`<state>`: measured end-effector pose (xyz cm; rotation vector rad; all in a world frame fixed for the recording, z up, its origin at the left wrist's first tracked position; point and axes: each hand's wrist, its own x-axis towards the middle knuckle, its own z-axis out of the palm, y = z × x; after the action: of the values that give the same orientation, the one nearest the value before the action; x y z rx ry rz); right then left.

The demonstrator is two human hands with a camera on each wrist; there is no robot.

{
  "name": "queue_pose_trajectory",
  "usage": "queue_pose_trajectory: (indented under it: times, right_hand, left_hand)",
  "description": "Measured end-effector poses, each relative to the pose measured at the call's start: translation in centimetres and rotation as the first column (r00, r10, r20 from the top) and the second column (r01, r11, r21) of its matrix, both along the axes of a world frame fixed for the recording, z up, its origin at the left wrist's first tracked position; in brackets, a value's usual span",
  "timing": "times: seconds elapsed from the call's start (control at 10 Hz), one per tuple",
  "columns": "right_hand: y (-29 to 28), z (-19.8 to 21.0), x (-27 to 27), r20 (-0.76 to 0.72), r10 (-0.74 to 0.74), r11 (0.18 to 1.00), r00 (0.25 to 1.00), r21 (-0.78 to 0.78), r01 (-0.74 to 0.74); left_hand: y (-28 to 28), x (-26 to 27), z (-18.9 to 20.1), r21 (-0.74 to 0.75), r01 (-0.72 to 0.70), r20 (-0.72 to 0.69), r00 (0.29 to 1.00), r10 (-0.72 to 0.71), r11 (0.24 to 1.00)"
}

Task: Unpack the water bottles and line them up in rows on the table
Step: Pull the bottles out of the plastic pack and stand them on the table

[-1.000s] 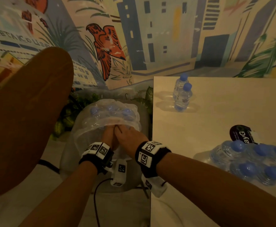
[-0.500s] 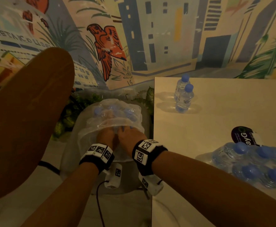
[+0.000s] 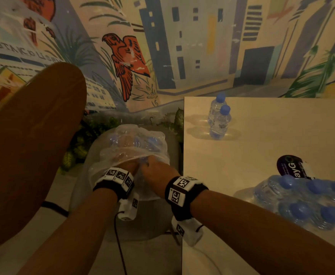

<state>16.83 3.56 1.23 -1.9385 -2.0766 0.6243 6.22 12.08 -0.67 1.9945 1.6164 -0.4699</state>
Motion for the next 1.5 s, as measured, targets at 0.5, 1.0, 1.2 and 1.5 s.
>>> queue_pose_trajectory:
  times: [0.5, 1.0, 1.2, 1.5]
  right_hand:
    - [-0.5, 1.9, 0.6, -0.035, 0.028, 0.995, 0.999, -0.098, -0.031]
    - [-5.6, 2.8, 0.7, 0.043, 0.231, 0.968, 0.972, -0.113, -0.225]
    - [-8.8, 4.9, 5.2, -0.156, 0.149, 0.982, 0.976, -0.088, -0.164]
    - [-15.1, 10.9, 19.4, -0.374, 0.083, 0.996, 0.924, -0.007, -0.092]
  left_hand:
    - [-4.9, -0.8, 0.1, 0.542, -0.049, 0.27, 0.955, -0.118, 0.839]
    - [-8.7, -4.4, 1.8, 0.438, -0.04, 0.273, 0.958, -0.091, 0.898]
    - [-10.4, -4.7, 5.7, 0.37, -0.069, 0.276, 0.96, -0.038, 0.927]
    - [-17.1, 1.4, 15.2, 0.381, -0.05, 0.35, 0.932, -0.093, 0.923]
